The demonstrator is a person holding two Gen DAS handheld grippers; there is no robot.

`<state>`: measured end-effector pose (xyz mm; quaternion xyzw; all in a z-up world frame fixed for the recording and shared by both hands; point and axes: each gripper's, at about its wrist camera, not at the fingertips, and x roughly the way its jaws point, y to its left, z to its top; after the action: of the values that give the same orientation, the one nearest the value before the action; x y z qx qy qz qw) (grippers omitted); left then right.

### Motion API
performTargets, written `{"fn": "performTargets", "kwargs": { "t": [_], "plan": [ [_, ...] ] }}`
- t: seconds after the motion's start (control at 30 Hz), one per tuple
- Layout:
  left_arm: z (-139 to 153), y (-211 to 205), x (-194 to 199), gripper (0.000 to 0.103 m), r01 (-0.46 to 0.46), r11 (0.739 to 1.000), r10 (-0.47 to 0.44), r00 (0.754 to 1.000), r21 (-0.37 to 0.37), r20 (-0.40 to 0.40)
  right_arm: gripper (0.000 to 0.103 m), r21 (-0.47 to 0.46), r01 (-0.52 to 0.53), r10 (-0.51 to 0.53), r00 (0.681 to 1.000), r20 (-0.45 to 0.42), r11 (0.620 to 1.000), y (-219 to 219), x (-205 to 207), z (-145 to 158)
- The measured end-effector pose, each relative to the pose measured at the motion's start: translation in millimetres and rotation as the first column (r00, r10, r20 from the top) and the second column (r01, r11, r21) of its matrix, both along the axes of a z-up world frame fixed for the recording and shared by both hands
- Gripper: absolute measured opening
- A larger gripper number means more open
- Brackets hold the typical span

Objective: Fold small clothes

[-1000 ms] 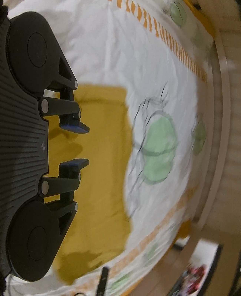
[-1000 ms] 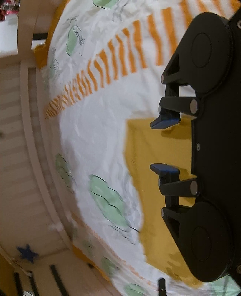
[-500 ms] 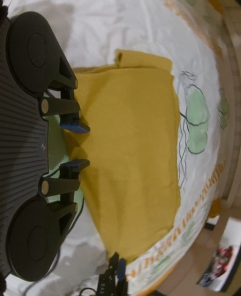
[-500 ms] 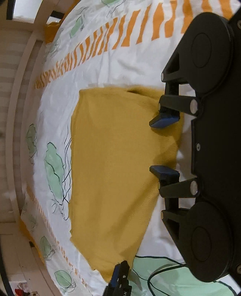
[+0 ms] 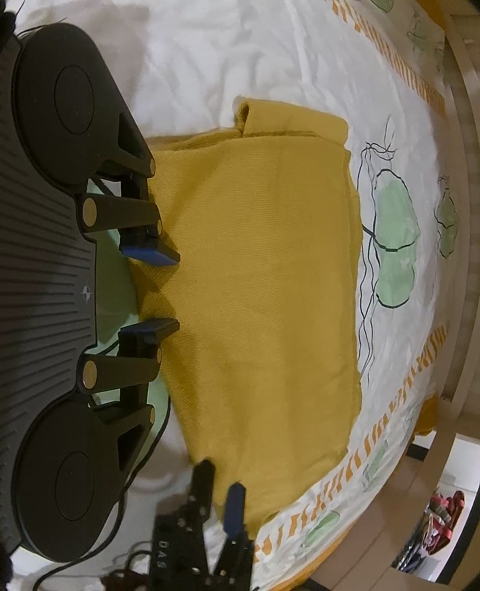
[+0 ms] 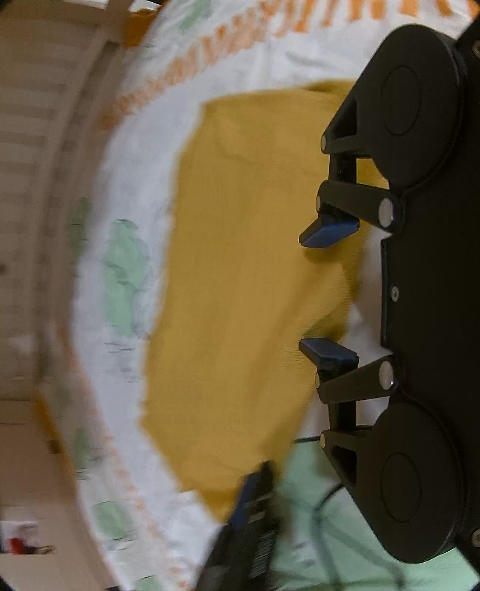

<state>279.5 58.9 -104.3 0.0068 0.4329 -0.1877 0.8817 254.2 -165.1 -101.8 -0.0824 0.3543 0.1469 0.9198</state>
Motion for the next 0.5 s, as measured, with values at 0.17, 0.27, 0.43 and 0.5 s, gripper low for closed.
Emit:
{"fn": "performTargets", "kwargs": {
  "t": [0.17, 0.27, 0.43, 0.5],
  "plan": [
    [3.5, -3.6, -4.9, 0.031, -0.003, 1.0, 0.003, 1.0, 0.019, 0.022, 0.064, 0.054, 0.027, -0.028, 1.0, 0.003, 0.998, -18.1, -15.6, -2.3],
    [12.6, -10.7, -9.5, 0.031, -0.019, 1.0, 0.019, 0.999, 0.016, 0.041, 0.064, 0.092, 0.033, -0.034, 0.999, 0.01, 0.995, -25.5, -21.2, -4.0],
    [31.3, -38.0, -9.6, 0.031, 0.014, 0.999, -0.011, 0.995, -0.035, 0.097, 0.069, 0.146, 0.044, -0.048, 0.999, 0.018, 0.988, -30.9, -28.7, -1.6],
    [33.1, -54.8, -2.6, 0.032, 0.041, 0.998, -0.037, 0.995, -0.04, 0.095, 0.074, 0.178, 0.049, -0.054, 0.998, 0.022, 0.983, -33.8, -32.4, 0.7]
  ]
}}
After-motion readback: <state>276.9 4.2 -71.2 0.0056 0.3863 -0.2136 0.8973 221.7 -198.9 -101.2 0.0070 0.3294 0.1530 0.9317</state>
